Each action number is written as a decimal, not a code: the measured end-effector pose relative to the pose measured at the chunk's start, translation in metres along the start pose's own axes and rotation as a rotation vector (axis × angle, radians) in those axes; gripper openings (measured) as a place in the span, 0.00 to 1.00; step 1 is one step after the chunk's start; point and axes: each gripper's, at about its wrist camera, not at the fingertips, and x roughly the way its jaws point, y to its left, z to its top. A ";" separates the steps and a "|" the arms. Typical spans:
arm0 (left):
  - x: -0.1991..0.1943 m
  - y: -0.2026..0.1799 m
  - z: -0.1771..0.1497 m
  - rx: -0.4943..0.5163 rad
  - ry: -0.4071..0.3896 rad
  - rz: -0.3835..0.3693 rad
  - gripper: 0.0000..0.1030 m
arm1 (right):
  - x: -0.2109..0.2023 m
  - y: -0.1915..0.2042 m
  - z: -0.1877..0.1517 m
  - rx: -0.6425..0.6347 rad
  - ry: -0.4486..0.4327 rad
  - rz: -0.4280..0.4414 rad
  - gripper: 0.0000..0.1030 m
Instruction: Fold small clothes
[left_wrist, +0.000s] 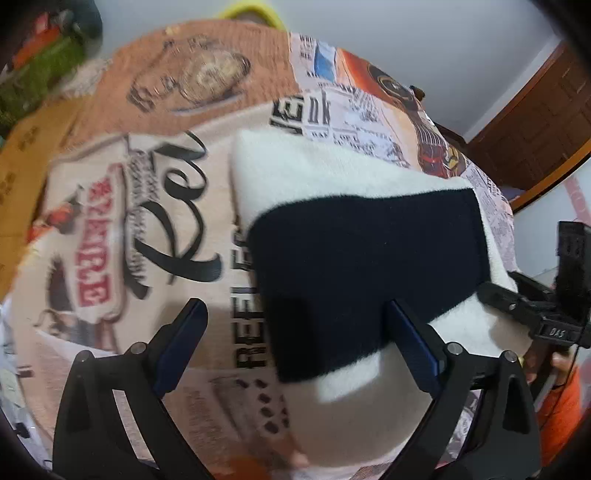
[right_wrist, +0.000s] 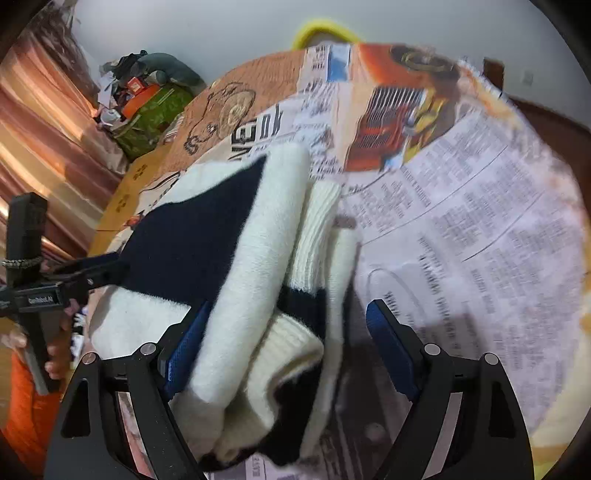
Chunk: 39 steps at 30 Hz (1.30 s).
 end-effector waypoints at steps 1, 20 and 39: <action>0.006 0.001 0.001 -0.014 0.013 -0.021 0.95 | 0.003 0.000 0.000 0.005 0.006 0.019 0.80; -0.009 -0.002 0.005 -0.055 -0.017 -0.195 0.49 | -0.008 0.023 0.006 0.015 -0.040 0.119 0.42; -0.082 0.115 0.026 -0.078 -0.147 0.012 0.47 | 0.064 0.139 0.061 -0.134 -0.045 0.205 0.42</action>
